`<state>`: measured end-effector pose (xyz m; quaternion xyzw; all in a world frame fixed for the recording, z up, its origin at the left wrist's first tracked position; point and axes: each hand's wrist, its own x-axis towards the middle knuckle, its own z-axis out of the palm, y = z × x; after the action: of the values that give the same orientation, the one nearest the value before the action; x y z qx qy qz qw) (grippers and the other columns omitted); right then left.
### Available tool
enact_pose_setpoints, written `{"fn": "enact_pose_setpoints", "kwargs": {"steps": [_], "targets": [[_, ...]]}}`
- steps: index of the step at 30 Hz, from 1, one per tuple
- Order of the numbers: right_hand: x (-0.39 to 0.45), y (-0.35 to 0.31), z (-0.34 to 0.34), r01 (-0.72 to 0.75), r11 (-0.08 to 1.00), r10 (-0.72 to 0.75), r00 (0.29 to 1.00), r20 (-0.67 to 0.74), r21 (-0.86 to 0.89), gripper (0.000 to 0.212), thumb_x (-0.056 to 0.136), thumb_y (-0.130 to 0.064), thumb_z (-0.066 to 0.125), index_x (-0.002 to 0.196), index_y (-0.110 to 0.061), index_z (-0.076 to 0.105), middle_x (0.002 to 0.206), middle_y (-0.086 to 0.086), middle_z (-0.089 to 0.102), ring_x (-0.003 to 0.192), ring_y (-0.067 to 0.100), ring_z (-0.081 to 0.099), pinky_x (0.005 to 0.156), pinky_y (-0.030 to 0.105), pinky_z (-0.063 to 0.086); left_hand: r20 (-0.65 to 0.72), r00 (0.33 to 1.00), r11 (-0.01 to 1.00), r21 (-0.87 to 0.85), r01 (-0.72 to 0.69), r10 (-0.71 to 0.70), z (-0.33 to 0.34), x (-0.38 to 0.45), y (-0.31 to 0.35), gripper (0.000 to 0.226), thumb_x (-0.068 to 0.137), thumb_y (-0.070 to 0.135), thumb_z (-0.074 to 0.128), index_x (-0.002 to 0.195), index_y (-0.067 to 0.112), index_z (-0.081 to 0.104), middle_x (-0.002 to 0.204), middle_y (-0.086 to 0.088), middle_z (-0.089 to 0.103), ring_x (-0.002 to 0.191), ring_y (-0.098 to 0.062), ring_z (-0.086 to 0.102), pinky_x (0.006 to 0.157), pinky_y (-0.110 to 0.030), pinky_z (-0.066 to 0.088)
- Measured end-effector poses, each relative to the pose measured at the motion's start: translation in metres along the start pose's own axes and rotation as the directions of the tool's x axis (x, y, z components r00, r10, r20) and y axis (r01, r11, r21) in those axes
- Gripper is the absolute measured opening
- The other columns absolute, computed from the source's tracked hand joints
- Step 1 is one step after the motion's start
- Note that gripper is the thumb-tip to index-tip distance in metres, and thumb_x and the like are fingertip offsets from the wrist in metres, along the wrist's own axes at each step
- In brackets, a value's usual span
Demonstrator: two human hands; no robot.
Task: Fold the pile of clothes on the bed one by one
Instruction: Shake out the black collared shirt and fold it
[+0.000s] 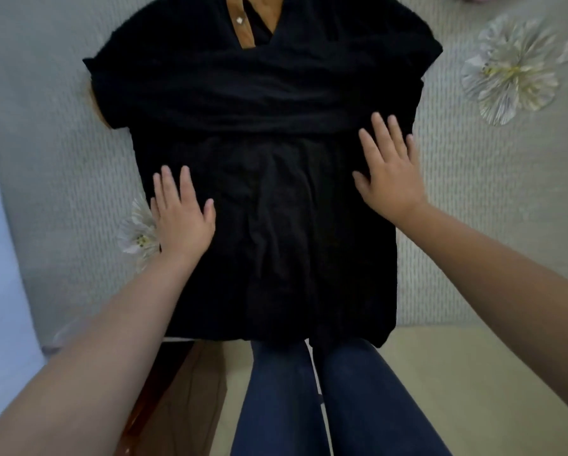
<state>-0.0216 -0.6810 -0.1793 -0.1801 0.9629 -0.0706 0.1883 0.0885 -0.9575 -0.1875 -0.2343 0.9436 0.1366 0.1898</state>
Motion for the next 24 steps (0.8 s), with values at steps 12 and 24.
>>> {"fn": "enact_pose_setpoints", "kwargs": {"steps": [12, 24], "targets": [[-0.189, -0.001, 0.06, -0.274, 0.962, 0.267, 0.947, 0.178, 0.016, 0.07, 0.081, -0.033, 0.067, 0.135, 0.002, 0.039, 0.107, 0.021, 0.058, 0.1, 0.035, 0.054, 0.092, 0.043, 0.035, 0.025, 0.931, 0.91, -0.203, 0.361, -0.364, 0.042, -0.159, -0.062, 0.062, 0.09, 0.021, 0.054, 0.139, -0.004, 0.026, 0.128, -0.028, 0.043, 0.116, -0.042, 0.042, 0.097, -0.05, 0.034], [-0.246, -0.012, 0.057, -0.511, 0.855, 0.51, 0.86, 0.036, 0.087, 0.029, 0.088, -0.003, 0.046, 0.116, -0.001, 0.048, 0.106, 0.026, 0.055, 0.084, 0.04, 0.053, 0.072, 0.041, 0.036, -0.027, 0.963, 0.776, -0.599, 0.199, -0.269, 0.018, -0.184, -0.087, 0.045, 0.087, 0.005, 0.056, 0.13, 0.008, 0.04, 0.13, -0.011, 0.047, 0.122, -0.024, 0.043, 0.095, -0.028, 0.034]]}}
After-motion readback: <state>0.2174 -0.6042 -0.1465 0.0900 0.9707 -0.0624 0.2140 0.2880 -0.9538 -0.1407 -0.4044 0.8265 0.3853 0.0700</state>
